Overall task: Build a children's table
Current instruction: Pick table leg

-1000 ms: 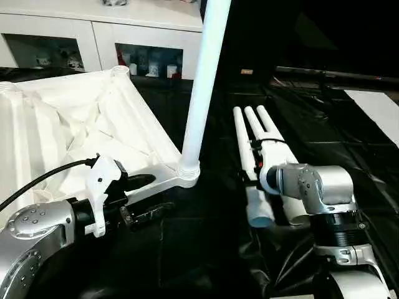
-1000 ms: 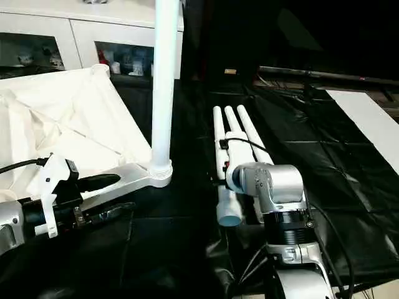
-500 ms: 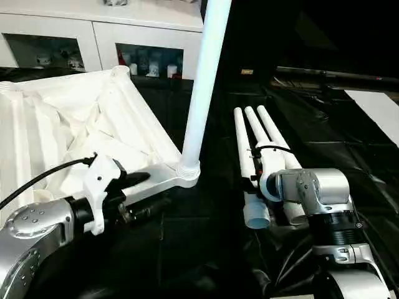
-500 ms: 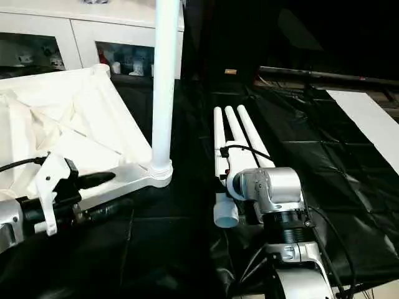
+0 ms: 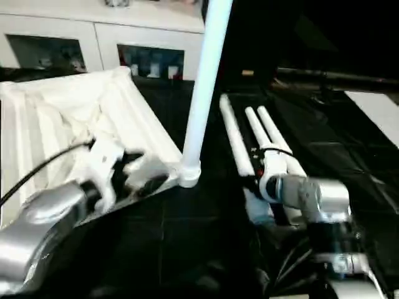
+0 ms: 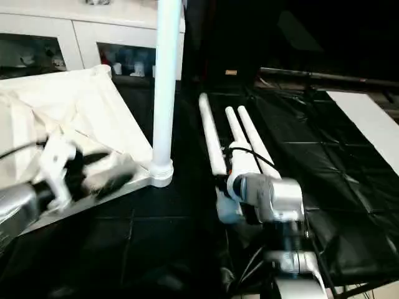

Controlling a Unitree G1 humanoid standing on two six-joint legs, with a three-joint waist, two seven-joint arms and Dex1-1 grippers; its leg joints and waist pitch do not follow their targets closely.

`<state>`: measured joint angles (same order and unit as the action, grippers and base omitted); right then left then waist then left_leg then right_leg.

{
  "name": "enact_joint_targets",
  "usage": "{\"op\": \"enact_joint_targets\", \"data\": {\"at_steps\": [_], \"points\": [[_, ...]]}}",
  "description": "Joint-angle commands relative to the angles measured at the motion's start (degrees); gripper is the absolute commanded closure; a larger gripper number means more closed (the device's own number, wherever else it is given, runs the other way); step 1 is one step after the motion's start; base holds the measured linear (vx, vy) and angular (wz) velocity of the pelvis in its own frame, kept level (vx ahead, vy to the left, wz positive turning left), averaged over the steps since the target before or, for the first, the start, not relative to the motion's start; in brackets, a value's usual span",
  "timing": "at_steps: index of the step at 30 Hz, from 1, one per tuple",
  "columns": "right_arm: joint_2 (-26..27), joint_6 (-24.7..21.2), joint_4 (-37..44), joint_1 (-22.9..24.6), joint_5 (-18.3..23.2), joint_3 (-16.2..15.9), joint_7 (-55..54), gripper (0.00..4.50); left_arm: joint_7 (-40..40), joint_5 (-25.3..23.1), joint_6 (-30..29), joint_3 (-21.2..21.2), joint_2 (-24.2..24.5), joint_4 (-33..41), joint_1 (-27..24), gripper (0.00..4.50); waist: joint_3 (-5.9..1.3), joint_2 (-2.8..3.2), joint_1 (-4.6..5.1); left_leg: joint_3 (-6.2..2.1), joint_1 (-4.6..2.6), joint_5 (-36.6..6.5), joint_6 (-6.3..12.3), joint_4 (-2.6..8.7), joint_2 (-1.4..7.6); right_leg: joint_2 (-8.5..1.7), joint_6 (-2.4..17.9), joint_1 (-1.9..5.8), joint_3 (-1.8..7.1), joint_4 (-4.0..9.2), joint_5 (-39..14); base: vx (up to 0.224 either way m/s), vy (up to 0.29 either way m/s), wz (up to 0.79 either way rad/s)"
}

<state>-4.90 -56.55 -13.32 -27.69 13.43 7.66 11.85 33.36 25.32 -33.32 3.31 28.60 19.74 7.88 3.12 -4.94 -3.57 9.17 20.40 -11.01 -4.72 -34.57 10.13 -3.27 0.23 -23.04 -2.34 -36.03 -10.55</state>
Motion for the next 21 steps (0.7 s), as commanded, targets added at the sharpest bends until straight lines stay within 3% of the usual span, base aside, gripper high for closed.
{"op": "enact_joint_targets", "data": {"at_steps": [1,2,6,9,12,16,21], "points": [[-0.1,2.3,0.9,0.9,0.3,1.2,0.3,2.64,-0.8,1.1,0.4,0.8,-0.2,-0.6,0.6,0.0,-3.09,2.05,-0.01,-0.82,-0.69,-18.4,-5.19,4.79,2.06,-3.81,6.2,1.88,2.38,5.1,-20.2,0.0,0.0,0.0],[0.2,3.3,1.2,1.4,0.5,1.7,0.7,2.65,-1.0,1.3,0.4,1.0,-0.8,-1.3,1.1,0.0,-3.1,1.83,0.09,-0.83,-0.59,-18.3,-4.83,4.82,2.02,-3.73,6.0,1.93,2.36,5.07,-20.6,0.0,0.0,0.0],[1.1,6.0,3.6,3.0,2.6,3.8,3.1,2.66,-0.3,1.2,0.5,-0.1,-1.6,-2.6,2.7,0.0,-3.15,1.93,0.15,-0.79,-0.63,-17.2,-4.23,4.77,2.06,-3.65,5.8,1.8,2.4,5.07,-20.1,0.0,0.0,0.0],[0.8,9.3,6.5,4.6,5.8,5.0,7.0,2.66,3.0,5.4,-0.5,0.1,-2.7,-1.4,3.8,0.0,-3.39,1.78,0.09,-0.68,-0.43,-15.2,-3.53,4.72,2.28,-3.75,7.0,2.09,2.46,4.73,-16.5,0.0,0.0,0.0],[0.3,13.6,12.4,7.6,12.4,6.7,15.8,2.66,6.6,14.5,-4.3,1.9,-4.0,1.6,4.3,0.0,-3.39,1.33,-0.1,-0.35,-0.31,-13.5,-2.63,4.56,2.31,-3.75,8.9,2.35,2.44,4.26,-12.5,0.0,0.0,0.0],[-1.4,11.5,17.5,11.2,22.2,10.4,27.3,2.66,8.0,21.3,-7.8,1.3,-5.4,4.1,6.3,0.0,-3.22,0.74,-0.42,-0.23,-0.14,-12.2,-0.61,4.41,2.38,-3.82,9.0,2.53,2.45,4.46,-14.1,0.0,0.0,0.0],[-2.9,10.1,19.4,13.1,27.3,12.0,32.9,2.66,6.8,20.8,-8.5,0.2,-6.9,3.0,9.6,0.0,-2.96,0.33,-0.39,-0.28,-0.19,-13.4,-0.75,4.4,2.25,-3.87,6.5,2.34,2.38,5.39,-21.9,0.0,0.0,0.0]]}}
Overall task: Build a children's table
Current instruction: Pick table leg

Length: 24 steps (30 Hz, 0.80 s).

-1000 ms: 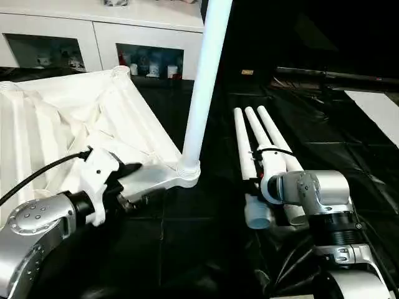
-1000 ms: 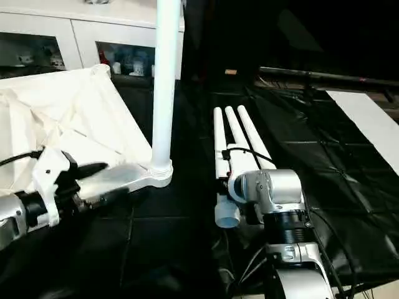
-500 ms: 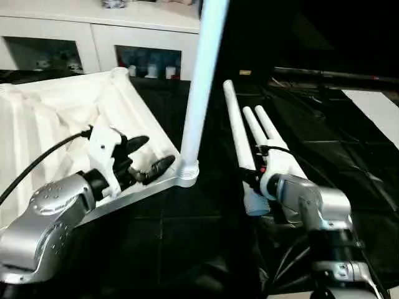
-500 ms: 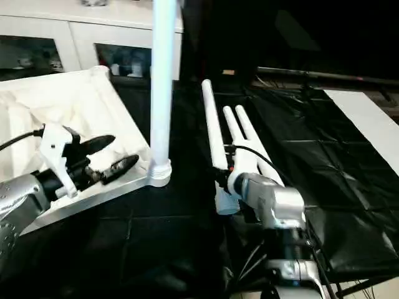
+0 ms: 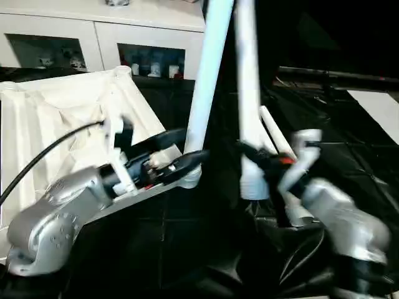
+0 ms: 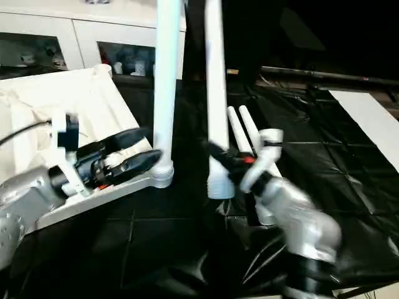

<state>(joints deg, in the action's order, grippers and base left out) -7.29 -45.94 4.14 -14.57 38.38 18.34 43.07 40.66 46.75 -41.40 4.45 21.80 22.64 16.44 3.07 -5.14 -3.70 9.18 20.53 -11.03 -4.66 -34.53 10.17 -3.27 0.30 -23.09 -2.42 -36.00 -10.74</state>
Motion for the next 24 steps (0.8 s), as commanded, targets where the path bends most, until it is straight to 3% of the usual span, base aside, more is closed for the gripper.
{"op": "enact_joint_targets", "data": {"at_steps": [1,3,6,7,11,14,19,24], "points": [[-0.7,-1.1,2.5,0.3,3.9,1.7,2.7,2.66,-1.1,-2.0,0.1,-1.4,-0.5,-0.8,1.9,0.0,-2.91,0.59,-0.33,-0.32,-0.38,-13.5,-0.82,4.34,2.23,-3.95,6.1,2.3,2.46,5.46,-22.7,0.0,0.0,0.0],[-1.2,-1.8,3.5,0.9,6.7,1.8,4.4,2.66,-1.9,-2.7,0.1,-1.9,-0.8,-1.8,3.1,0.0,-2.85,0.08,-0.27,-0.48,-0.19,-13.5,-0.71,4.35,2.18,-4.08,3.9,2.26,2.32,5.96,-26.9,0.0,0.0,0.0],[-2.3,-2.9,5.6,2.0,11.2,1.4,8.1,2.66,-2.6,-0.5,-2.1,-2.0,-0.9,-3.2,4.4,0.0,-2.96,0.51,-0.41,-0.62,-0.05,-12.7,-0.8,4.31,2.13,-4.11,2.7,2.27,2.21,6.05,-27.7,0.0,0.0,0.0],[-2.4,-3.1,6.0,2.0,12.0,1.4,8.8,2.66,-2.4,0.7,-2.8,-1.9,-1.0,-3.3,4.5,0.0,-2.99,0.4,-0.35,-0.54,-0.16,-12.6,-0.72,4.21,2.06,-4.05,2.7,2.17,2.19,6.09,-27.6,0.0,0.0,0.0],[-2.8,-3.6,8.3,2.7,14.7,1.6,11.3,2.66,-3.0,7.5,-5.8,-0.3,-2.9,-3.1,5.1,0.0,-3.3,0.73,-0.55,-0.5,0.0,-10.6,-0.79,4.18,2.26,-3.89,5.7,2.34,2.15,5.4,-21.6,0.0,0.0,0.0],[-3.7,-4.8,10.7,3.7,16.0,0.0,12.8,2.66,-3.8,11.4,-7.2,1.4,-4.8,-3.4,6.2,0.0,-3.41,0.74,-1.06,-0.4,0.03,-9.1,-0.5,4.14,2.34,-3.77,7.3,2.56,2.1,5.08,-17.2,0.0,0.0,0.0],[-5.8,-5.3,12.3,4.5,15.6,-3.5,14.5,2.66,-3.7,14.1,-7.5,2.1,-5.7,-3.5,7.7,0.0,-3.22,0.69,-1.61,-0.34,0.07,-9.6,-0.78,4.25,2.37,-3.86,7.0,2.75,2.07,5.29,-17.9,0.0,0.0,0.0],[-7.6,-2.8,12.7,3.8,11.1,-9.1,15.8,2.66,-3.9,14.8,-8.4,1.8,-5.2,-3.0,8.0,0.0,-3.11,0.54,-1.53,-0.47,0.18,-10.8,-1.47,4.28,2.33,-4.09,4.1,2.61,2.1,5.82,-23.3,0.0,0.0,0.0]]}}
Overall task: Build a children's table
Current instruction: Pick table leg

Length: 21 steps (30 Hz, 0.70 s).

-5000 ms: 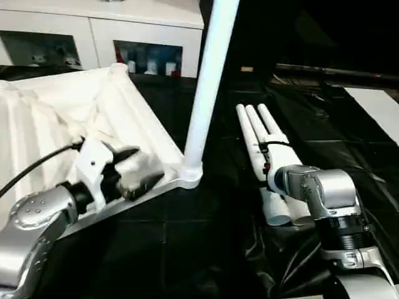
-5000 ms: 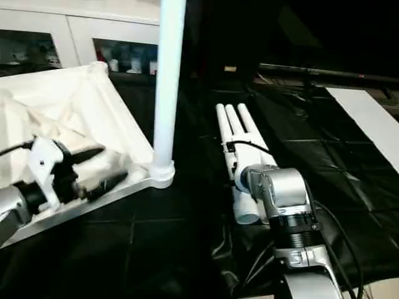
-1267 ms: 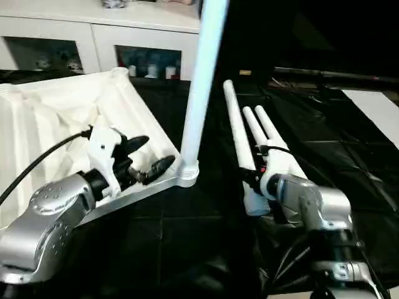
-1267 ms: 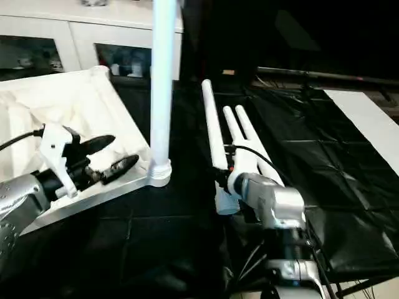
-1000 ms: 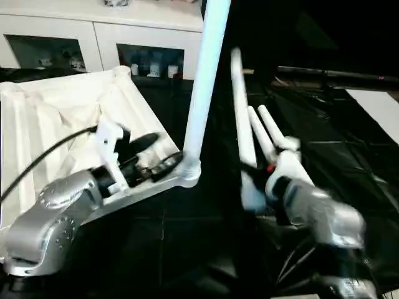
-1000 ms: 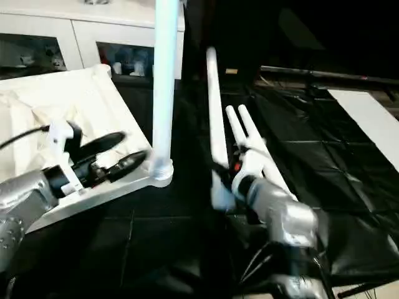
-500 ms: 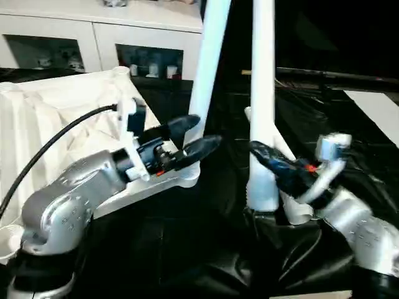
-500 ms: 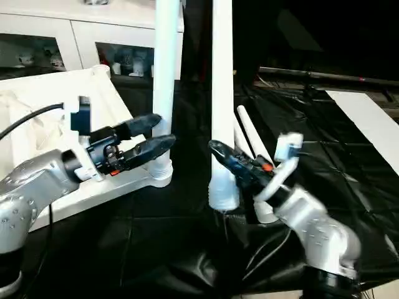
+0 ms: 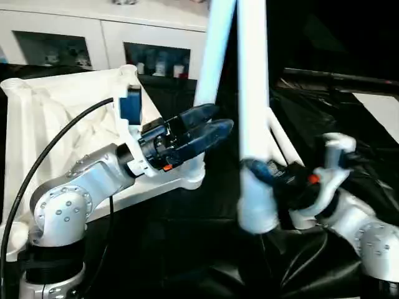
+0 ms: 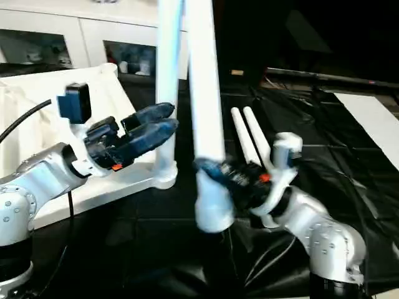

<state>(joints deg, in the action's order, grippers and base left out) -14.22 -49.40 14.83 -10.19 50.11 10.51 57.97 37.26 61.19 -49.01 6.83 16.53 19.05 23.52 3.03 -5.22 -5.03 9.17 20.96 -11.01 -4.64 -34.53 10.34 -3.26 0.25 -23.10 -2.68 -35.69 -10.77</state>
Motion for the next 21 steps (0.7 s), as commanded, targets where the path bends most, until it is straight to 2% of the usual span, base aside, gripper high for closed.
{"op": "enact_joint_targets", "data": {"at_steps": [1,3,4,6,8,11,14,17,18,21], "points": [[-0.7,0.7,2.1,-0.6,-0.7,-1.5,1.0,2.66,-0.6,0.4,-0.9,-0.5,0.1,0.5,0.9,0.0,-3.07,0.52,-0.2,-0.46,-0.25,-10.8,-1.44,4.25,2.18,-4.13,4.0,2.55,2.39,5.55,-23.6,0.0,0.0,0.0],[-1.0,1.2,2.7,-0.8,-1.5,-2.8,1.1,2.66,-1.7,-0.5,-0.7,-0.5,0.0,0.2,0.7,0.0,-3.05,0.53,-0.26,-0.53,-0.23,-10.6,-1.49,4.29,2.27,-4.07,3.7,2.51,2.34,5.51,-23.8,0.0,0.0,0.0],[-1.0,1.6,2.9,-1.1,-1.8,-3.2,1.0,2.66,-2.7,-1.5,-0.6,-0.6,0.1,-0.1,0.8,0.0,-3.06,0.25,-0.25,-0.55,-0.19,-10.5,-1.39,4.32,2.3,-4.07,3.6,2.53,2.31,5.5,-23.7,0.0,0.0,0.0],[-1.2,2.4,2.8,-1.4,-1.7,-3.6,0.5,2.66,-3.7,-2.1,-0.4,-0.5,0.3,-0.4,0.9,0.0,-3.09,0.47,-0.25,-0.59,-0.24,-10.4,-1.42,4.34,2.33,-4.11,3.7,2.5,2.3,5.4,-23.3,0.0,0.0,0.0],[-0.9,5.3,2.1,-2.3,-4.1,-3.7,-0.6,2.66,-4.5,-2.8,0.2,-0.2,0.4,-0.4,0.7,0.0,-2.98,0.26,-0.27,-0.53,-0.07,-10.7,-1.55,4.37,2.26,-4.14,3.3,2.47,2.32,5.52,-24.3,0.0,0.0,0.0],[0.6,9.6,-1.1,-4.8,-6.9,-2.6,-3.8,2.66,-5.2,-3.2,0.8,0.1,0.6,-0.1,0.5,0.0,-2.94,0.15,-0.07,-0.57,-0.08,-11.3,-2.02,4.35,2.16,-4.26,2.5,2.3,2.23,5.7,-27.2,0.0,0.0,0.0],[1.9,12.5,-4.2,-6.5,-8.8,-1.5,-6.7,2.66,-5.5,-7.2,2.3,-1.1,1.7,-0.2,0.3,0.0,-2.88,0.38,0.03,-0.55,-0.43,-11.9,-1.93,4.39,2.27,-4.21,2.0,1.87,2.32,5.98,-27.9,0.0,0.0,0.0],[3.6,13.7,-6.1,-7.9,-8.0,1.0,-9.8,2.66,-5.1,-11.4,4.0,-2.6,4.0,-0.5,-0.3,0.0,-3.04,0.67,0.09,-0.56,-0.76,-12.1,-2.17,4.5,2.36,-4.03,2.7,1.74,2.31,5.66,-25.4,0.0,0.0,0.0],[3.8,13.3,-5.8,-7.9,-6.4,1.9,-10.1,2.66,-4.6,-13.8,5.1,-3.5,5.5,-0.8,-0.7,0.0,-3.04,0.57,0.28,-0.6,-0.54,-12.2,-2.1,4.65,2.31,-3.83,3.0,2.0,2.25,5.43,-24.0,0.0,0.0,0.0],[2.6,12.4,-4.4,-6.4,-4.9,1.7,-8.4,2.66,-4.7,-17.8,7.2,-4.9,7.2,-2.4,-0.8,0.0,-3.2,0.7,0.11,-0.52,-0.47,-10.7,-1.7,4.64,2.35,-3.8,3.1,2.37,2.34,5.11,-20.1,0.0,0.0,0.0]]}}
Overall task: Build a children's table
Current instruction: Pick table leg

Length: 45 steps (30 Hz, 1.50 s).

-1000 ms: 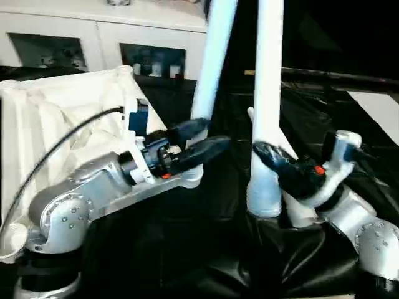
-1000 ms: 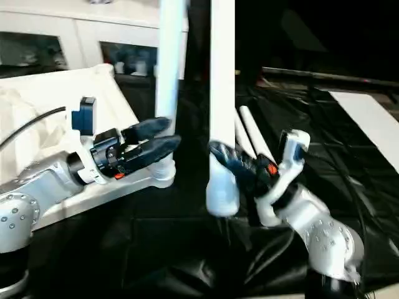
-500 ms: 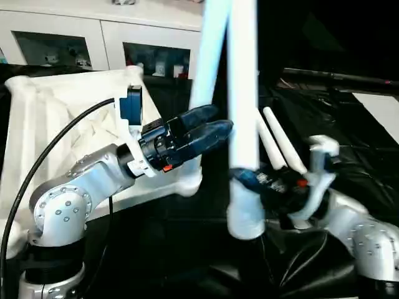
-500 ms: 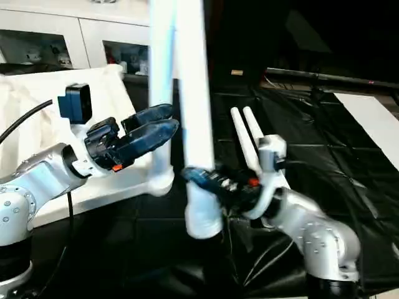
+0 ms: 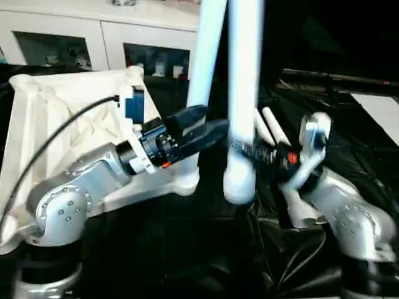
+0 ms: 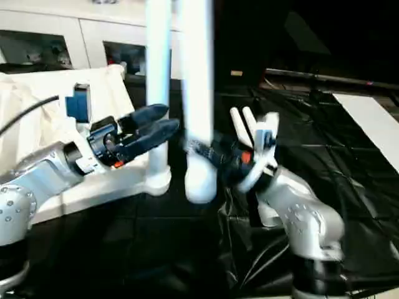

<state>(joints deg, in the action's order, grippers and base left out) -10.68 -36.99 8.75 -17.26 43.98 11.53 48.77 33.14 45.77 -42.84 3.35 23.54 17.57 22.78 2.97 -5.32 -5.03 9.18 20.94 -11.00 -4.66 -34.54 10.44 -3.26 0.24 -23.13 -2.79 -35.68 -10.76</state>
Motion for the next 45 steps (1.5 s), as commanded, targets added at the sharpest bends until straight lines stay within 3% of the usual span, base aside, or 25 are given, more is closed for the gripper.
{"op": "enact_joint_targets", "data": {"at_steps": [1,5,7,11,15,18,19,20,22,25,29,35,39,40,42,45], "points": [[-1.4,-0.2,2.1,1.3,1.2,0.2,1.6,2.66,-0.5,-3.0,1.4,-1.9,0.6,-1.5,0.1,0.0,-3.24,0.91,-0.07,-0.46,-0.57,-10.0,-1.4,4.56,2.27,-3.79,3.5,2.39,2.48,5.05,-18.4,0.0,0.0,0.0],[-1.9,0.0,2.6,2.5,1.3,-0.4,2.5,2.66,0.1,-5.4,3.3,-3.6,0.7,-3.4,0.8,0.0,-3.48,0.97,-0.15,-0.42,-0.34,-7.4,-1.37,4.48,2.38,-3.92,6.7,2.77,2.43,4.14,-11.7,0.0,0.0,0.0],[-1.8,0.2,2.6,2.6,1.3,-0.3,2.3,2.66,0.1,-6.0,3.8,-3.8,0.4,-3.9,1.1,0.0,-3.44,1.14,-0.13,-0.36,-0.35,-7.6,-1.42,4.45,2.33,-3.96,7.6,2.82,2.44,4.06,-11.1,0.0,0.0,0.0],[-1.0,1.4,2.7,3.0,1.8,1.7,-0.3,2.66,1.4,-14.6,8.3,-10.1,2.1,-7.9,1.1,0.0,-3.33,1.58,-0.09,-0.35,-0.56,-9.3,-1.42,4.55,2.28,-3.98,6.5,2.71,2.57,4.6,-13.7,0.0,0.0,0.0],[-1.5,1.7,3.6,4.0,3.1,2.5,-1.3,2.66,3.0,-18.6,10.8,-13.8,2.6,-9.5,0.7,0.0,-3.28,1.82,-0.08,-0.4,-0.7,-10.4,-1.75,4.67,2.41,-3.97,6.7,2.59,2.55,4.71,-13.9,0.0,0.0,0.0],[-1.6,1.4,4.6,4.7,3.5,2.7,-1.5,2.66,1.0,-23.9,14.1,-16.5,1.8,-15.2,3.1,0.0,-3.29,2.03,0.0,-0.48,-0.59,-11.3,-1.95,4.68,2.38,-4.05,6.6,2.77,2.55,4.67,-14.4,0.0,0.0,0.0],[-1.5,1.4,5.0,4.9,3.5,2.7,-1.6,2.66,-0.1,-25.7,15.5,-17.1,1.3,-17.9,4.4,0.0,-3.32,1.94,-0.02,-0.38,-0.69,-11.5,-1.78,4.6,2.31,-3.96,6.0,2.65,2.57,4.93,-15.0,0.0,0.0,0.0],[-1.5,1.4,5.2,5.1,3.5,2.7,-1.6,2.66,-1.2,-27.4,16.9,-17.5,0.8,-20.7,5.7,0.0,-3.31,2.28,-0.07,-0.4,-0.87,-12.1,-1.73,4.58,2.25,-3.96,5.7,2.51,2.56,5.16,-15.7,0.0,0.0,0.0],[-1.6,1.5,5.3,5.3,3.5,2.6,-1.8,2.66,-2.4,-29.7,18.8,-17.8,0.3,-24.2,7.4,0.0,-3.35,2.01,-0.06,-0.53,-0.56,-11.7,-1.8,4.61,2.28,-4.13,5.7,2.9,2.51,5.06,-15.7,0.0,0.0,0.0],[-1.9,1.6,5.9,5.8,3.5,2.5,-2.1,2.66,-5.4,-34.2,23.8,-18.3,-0.4,-32.6,11.5,0.0,-3.46,2.25,-0.16,-0.58,-0.53,-11.2,-1.62,4.5,2.27,-4.19,6.0,2.87,2.47,5.02,-15.1,0.0,0.0,0.0],[-2.1,1.8,6.4,6.3,3.8,2.5,-2.5,2.66,-7.2,-38.4,28.2,-19.4,-0.6,-38.5,14.4,0.0,-3.52,2.37,0.22,-0.69,-0.15,-10.6,-1.38,4.43,2.17,-4.34,5.8,3.19,2.38,5.0,-15.2,0.0,0.0,0.0],[-2.3,1.9,7.6,7.4,4.3,2.4,-2.9,2.66,-10.4,-41.0,34.0,-19.0,-3.9,-46.1,17.6,0.0,-3.67,2.6,-0.21,-0.42,-0.28,-8.5,-0.1,4.15,2.28,-4.35,8.2,3.23,2.46,4.72,-10.6,0.0,0.0,0.0],[-2.4,1.9,8.3,7.7,4.8,2.3,-3.2,2.66,-11.5,-39.7,37.2,-16.4,-6.4,-47.4,17.9,0.0,-3.74,2.78,-0.24,-0.46,-0.25,-8.7,0.15,4.16,2.34,-4.45,8.8,3.3,2.36,4.7,-10.6,0.0,0.0,0.0],[-2.5,1.9,8.7,7.7,5.1,2.2,-3.2,2.66,-11.2,-38.3,37.8,-15.0,-7.0,-46.0,17.2,0.0,-3.77,3.1,-0.29,-0.45,-0.28,-8.6,0.15,4.1,2.31,-4.48,9.1,3.29,2.38,4.66,-10.3,0.0,0.0,0.0],[-2.9,1.7,9.6,7.8,5.1,1.3,-2.6,2.66,-10.3,-35.4,37.3,-12.4,-7.2,-42.1,15.2,0.0,-3.83,3.0,-0.25,-0.55,-0.08,-7.7,0.23,4.13,2.54,-4.63,10.5,3.53,2.33,4.21,-7.9,0.0,0.0,0.0],[-3.5,1.5,10.4,7.8,4.7,-0.2,-1.7,2.66,-7.8,-31.7,35.3,-10.0,-6.3,-36.9,11.6,0.0,-3.56,2.8,-0.1,-0.33,-0.04,-8.2,0.73,4.21,2.49,-4.5,10.7,3.39,2.31,4.37,-9.0,0.0,0.0,0.0]]}}
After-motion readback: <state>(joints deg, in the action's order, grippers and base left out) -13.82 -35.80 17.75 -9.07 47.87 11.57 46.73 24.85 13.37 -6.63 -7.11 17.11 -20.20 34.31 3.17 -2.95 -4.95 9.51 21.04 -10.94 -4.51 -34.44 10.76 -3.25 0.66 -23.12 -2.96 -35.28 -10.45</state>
